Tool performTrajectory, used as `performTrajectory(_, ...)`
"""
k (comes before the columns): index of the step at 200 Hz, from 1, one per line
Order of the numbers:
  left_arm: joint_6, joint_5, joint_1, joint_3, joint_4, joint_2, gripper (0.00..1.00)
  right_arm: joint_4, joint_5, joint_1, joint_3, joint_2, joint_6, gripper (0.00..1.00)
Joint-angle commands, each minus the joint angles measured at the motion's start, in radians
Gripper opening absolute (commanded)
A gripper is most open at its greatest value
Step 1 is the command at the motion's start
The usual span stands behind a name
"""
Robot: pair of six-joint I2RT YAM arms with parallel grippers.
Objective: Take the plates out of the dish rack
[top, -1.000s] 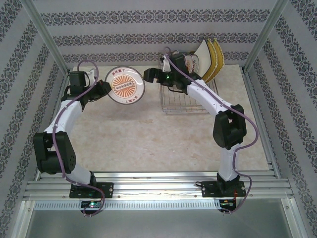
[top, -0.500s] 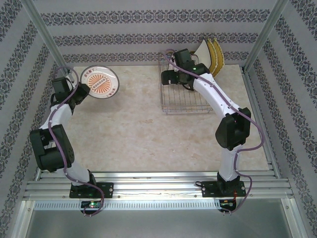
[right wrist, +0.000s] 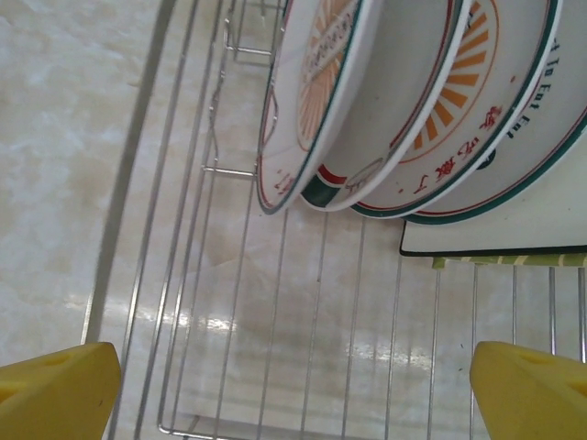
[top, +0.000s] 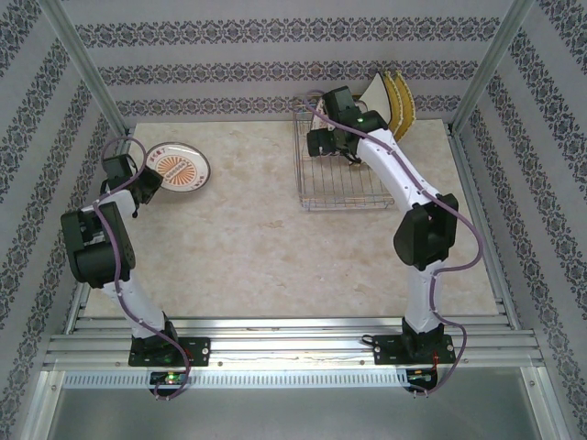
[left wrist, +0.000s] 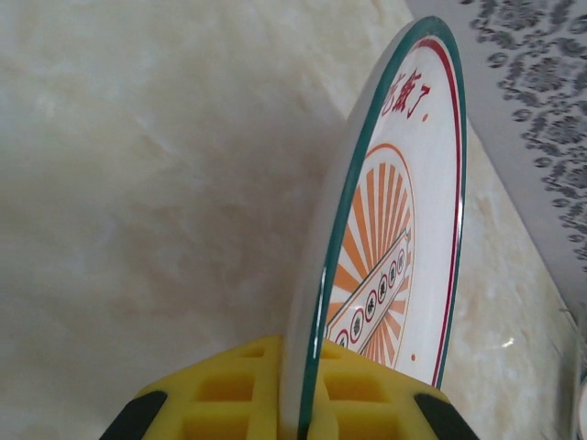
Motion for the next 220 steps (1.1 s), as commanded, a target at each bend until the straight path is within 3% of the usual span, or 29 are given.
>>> performTrajectory(1, -0.008, -0.011, 0.013, 0.058, 0.102, 0.018, 0.00, -0.037, 0.023, -0.009, 0.055, 0.023, -0.006, 0.98)
performTrajectory(161, 0.051, -0.024, 0.016, 0.132, -0.042, 0.136, 0.01, -0.052, -0.015, -0.005, 0.084, 0.041, -0.001, 0.98)
performTrajectory(220, 0.087, -0.043, 0.009, 0.126, -0.090, 0.128, 0.15, -0.047, -0.027, -0.006, 0.095, 0.047, -0.002, 0.98)
